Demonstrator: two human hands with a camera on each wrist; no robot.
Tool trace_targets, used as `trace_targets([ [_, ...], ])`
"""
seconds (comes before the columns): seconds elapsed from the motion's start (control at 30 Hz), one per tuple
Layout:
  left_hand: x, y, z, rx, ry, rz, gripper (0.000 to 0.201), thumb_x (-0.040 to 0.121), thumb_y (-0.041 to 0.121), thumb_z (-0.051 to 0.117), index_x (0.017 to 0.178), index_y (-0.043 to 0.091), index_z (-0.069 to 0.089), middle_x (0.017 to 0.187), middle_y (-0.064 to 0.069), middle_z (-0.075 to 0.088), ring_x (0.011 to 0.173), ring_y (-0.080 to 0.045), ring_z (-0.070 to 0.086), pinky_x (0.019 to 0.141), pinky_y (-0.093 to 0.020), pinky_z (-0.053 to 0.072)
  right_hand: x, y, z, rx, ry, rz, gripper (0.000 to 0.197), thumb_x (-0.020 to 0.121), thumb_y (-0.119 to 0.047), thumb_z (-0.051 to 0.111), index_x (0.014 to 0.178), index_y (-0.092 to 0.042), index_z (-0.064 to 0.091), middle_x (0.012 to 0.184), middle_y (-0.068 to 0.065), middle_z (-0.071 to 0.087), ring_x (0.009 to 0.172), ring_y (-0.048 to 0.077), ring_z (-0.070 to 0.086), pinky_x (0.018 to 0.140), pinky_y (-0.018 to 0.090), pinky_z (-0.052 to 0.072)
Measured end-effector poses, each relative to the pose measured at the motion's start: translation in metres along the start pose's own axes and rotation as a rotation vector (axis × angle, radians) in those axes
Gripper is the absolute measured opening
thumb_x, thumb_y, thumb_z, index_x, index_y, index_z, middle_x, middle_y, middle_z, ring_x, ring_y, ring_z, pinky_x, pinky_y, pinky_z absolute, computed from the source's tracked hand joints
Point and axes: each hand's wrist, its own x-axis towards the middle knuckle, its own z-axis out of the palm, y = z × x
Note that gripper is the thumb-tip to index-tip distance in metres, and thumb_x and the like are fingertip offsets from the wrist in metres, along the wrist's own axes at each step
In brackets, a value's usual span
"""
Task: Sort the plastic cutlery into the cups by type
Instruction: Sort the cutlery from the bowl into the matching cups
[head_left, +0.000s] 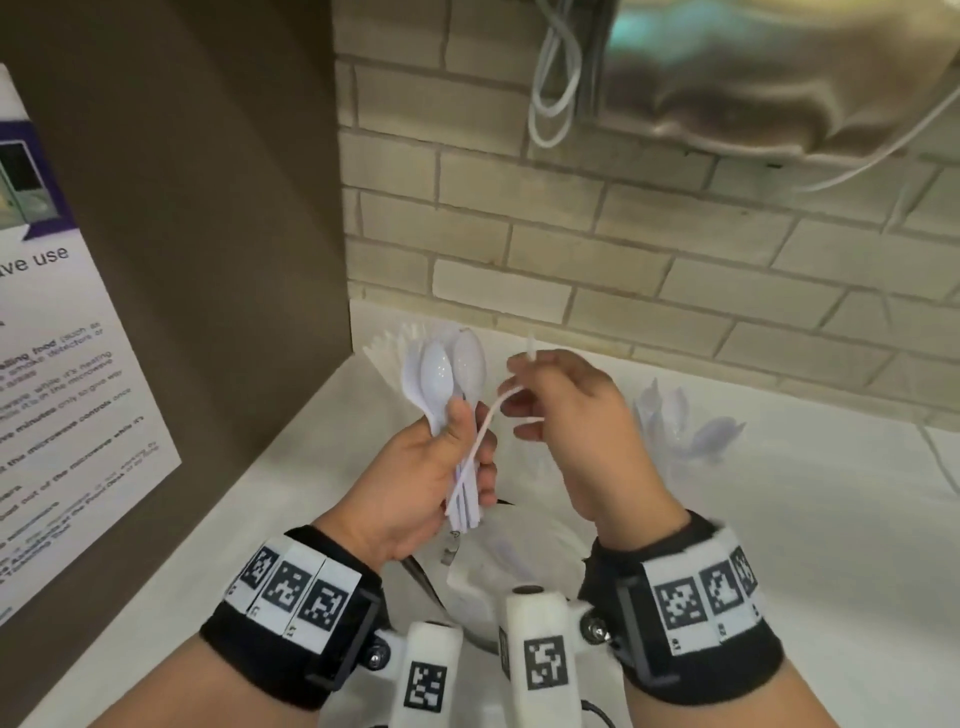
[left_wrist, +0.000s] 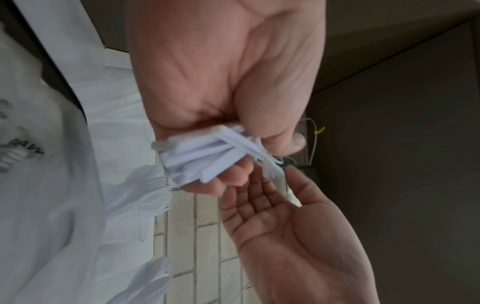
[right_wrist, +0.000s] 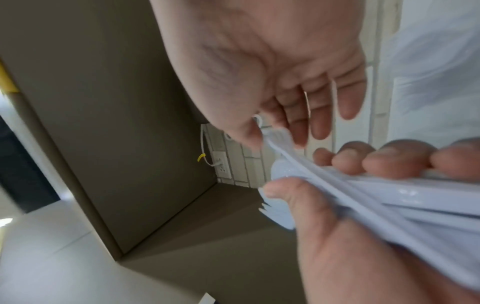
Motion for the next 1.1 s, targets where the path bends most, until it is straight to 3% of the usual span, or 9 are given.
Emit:
trace_targets([
  [0.13,-0.002,0.003,0.001,0.013,-0.006,-0.008,0.030,0.083,0.039,0.053,0.092,0.011,0.059,0.070,-0.003,0.056,0.062,-0.018,0.057,0.072,-0.038,0.053,0.000,-0.009,-0.004,0.275,0.147,-0.051,0.027,0.090,0.003,0.036,0.089,-0.015,0.055,0.055,0.007,0.053,0.049,0.021,0.059,0.055,0.036,0.056],
  [0.23,-0.003,0.000,-0.003,0.111,-0.044,0.016,0.026,0.090,0.037,0.055,0.093,0.012,0.063,0.073,-0.002,0.059,0.069,-0.022,0.061,0.078,-0.039,0.053,0.000,-0.009,-0.004,0.154,0.095,-0.042,0.023,0.093,-0.006,0.045,0.088,-0.020,0.062,0.045,-0.008,0.046,0.037,0.013,0.038,0.042,0.024,0.034],
  [0.3,-0.004,-0.001,-0.004,0.189,-0.072,0.040,0.021,0.088,0.034,0.056,0.093,0.018,0.068,0.075,-0.001,0.062,0.072,-0.019,0.060,0.073,-0.032,0.053,-0.001,-0.009,-0.003,0.076,0.040,0.001,0.013,0.093,-0.023,0.056,0.085,-0.024,0.066,0.048,-0.013,0.051,0.037,0.009,0.037,0.042,0.022,0.030],
  [0.4,-0.004,-0.001,-0.005,0.267,-0.083,0.068,0.021,0.085,0.031,0.055,0.096,0.024,0.070,0.076,0.003,0.065,0.070,-0.015,0.059,0.070,-0.026,0.051,-0.003,-0.010,-0.003,0.049,-0.055,0.039,0.024,0.091,-0.040,0.059,0.084,-0.019,0.070,0.044,-0.011,0.050,0.035,0.012,0.036,0.042,0.024,0.030],
  [0.63,-0.003,-0.001,-0.005,0.316,-0.061,0.076,0.027,0.088,0.032,0.060,0.107,0.013,0.066,0.081,0.002,0.066,0.075,-0.015,0.060,0.076,-0.032,0.051,0.001,-0.008,-0.005,0.146,-0.031,0.072,0.029,0.094,-0.039,0.055,0.089,-0.016,0.073,0.081,0.026,0.063,0.036,0.016,0.032,0.043,0.026,0.034],
  [0.77,0.001,-0.002,-0.006,0.419,0.015,0.100,0.027,0.081,0.043,0.063,0.087,0.019,0.072,0.082,-0.005,0.067,0.075,-0.014,0.063,0.081,-0.042,0.054,0.002,-0.012,-0.009,0.129,0.041,0.016,0.015,0.091,-0.029,0.061,0.084,-0.022,0.072,0.082,0.002,0.069,0.037,0.011,0.037,0.042,0.024,0.033],
  [0.9,0.001,-0.001,-0.005,0.493,0.065,0.134,0.015,0.094,0.023,0.057,0.087,0.019,0.070,0.079,0.009,0.071,0.072,-0.006,0.063,0.071,-0.028,0.051,0.000,-0.013,-0.018,0.016,0.039,-0.116,0.008,0.084,-0.019,0.070,0.084,-0.027,0.072,0.086,-0.008,0.070,0.043,0.001,0.048,0.043,0.020,0.035],
  [1.03,-0.001,-0.003,-0.004,0.505,0.039,0.127,0.014,0.093,0.020,0.055,0.092,0.017,0.068,0.083,0.011,0.071,0.073,-0.006,0.062,0.075,-0.028,0.052,0.000,-0.010,-0.019,-0.249,0.021,-0.303,0.014,0.085,-0.022,0.069,0.094,-0.032,0.070,0.104,-0.013,0.067,0.074,-0.010,0.059,0.066,0.011,0.042],
  [1.1,-0.001,-0.006,-0.004,0.521,0.026,0.124,0.012,0.093,0.019,0.055,0.093,0.019,0.067,0.083,0.013,0.071,0.075,-0.006,0.062,0.078,-0.028,0.053,0.001,-0.011,-0.018,-0.465,0.012,-0.361,0.017,0.086,-0.024,0.065,0.098,-0.034,0.070,0.111,-0.015,0.061,0.072,-0.017,0.053,0.069,0.009,0.038],
])
